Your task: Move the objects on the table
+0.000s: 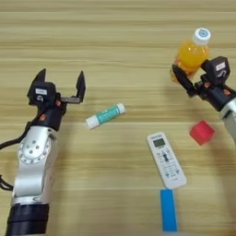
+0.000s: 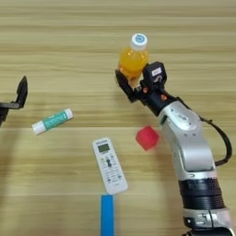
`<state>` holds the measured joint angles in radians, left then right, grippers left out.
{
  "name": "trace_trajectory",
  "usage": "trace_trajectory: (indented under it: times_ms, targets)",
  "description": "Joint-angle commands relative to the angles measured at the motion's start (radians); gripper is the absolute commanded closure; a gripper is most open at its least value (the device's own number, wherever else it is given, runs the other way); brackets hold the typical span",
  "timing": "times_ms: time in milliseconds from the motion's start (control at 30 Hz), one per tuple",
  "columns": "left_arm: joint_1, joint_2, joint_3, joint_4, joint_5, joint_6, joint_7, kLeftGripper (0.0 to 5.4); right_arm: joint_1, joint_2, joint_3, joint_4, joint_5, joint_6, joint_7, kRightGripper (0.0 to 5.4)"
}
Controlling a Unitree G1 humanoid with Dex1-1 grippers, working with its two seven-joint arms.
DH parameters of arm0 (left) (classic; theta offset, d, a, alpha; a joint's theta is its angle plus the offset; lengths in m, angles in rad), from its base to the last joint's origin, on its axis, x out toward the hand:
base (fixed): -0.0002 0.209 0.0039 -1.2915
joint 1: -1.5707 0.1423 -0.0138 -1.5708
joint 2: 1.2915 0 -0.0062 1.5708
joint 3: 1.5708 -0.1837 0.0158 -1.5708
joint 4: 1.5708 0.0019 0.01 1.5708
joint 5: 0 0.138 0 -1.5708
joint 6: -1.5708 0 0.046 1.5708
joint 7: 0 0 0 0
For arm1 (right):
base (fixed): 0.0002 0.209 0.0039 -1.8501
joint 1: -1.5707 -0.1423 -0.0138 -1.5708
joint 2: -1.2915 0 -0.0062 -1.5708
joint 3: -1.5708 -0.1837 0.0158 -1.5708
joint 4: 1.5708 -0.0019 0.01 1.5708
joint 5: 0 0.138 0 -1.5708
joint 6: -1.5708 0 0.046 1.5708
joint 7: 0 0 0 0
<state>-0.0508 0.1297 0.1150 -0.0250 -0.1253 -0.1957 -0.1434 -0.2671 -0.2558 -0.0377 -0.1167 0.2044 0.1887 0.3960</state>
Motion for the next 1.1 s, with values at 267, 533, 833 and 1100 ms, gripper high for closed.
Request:
trace_trajectory:
  times_ms: [267, 533, 833, 1100]
  targets:
    - [-0.021, 0.005, 0.034, 0.119, -0.006, -0.12, -0.006, 0.0, 0.125, 0.039, -0.008, -0.007, -0.054, -0.216, -0.061, 1.98]
    - [-0.035, 0.02, 0.052, 0.161, -0.018, -0.153, -0.029, 0.0, 0.16, 0.071, -0.02, 0.018, -0.06, -0.274, -0.098, 1.98]
    - [-0.053, 0.021, 0.064, 0.198, -0.018, -0.17, -0.039, 0.0, 0.174, 0.099, 0.011, 0.059, -0.109, -0.283, -0.139, 1.98]
    - [-0.055, 0.02, 0.064, 0.205, -0.014, -0.181, -0.038, 0.0, 0.168, 0.096, 0.002, 0.067, -0.106, -0.247, -0.154, 1.98]
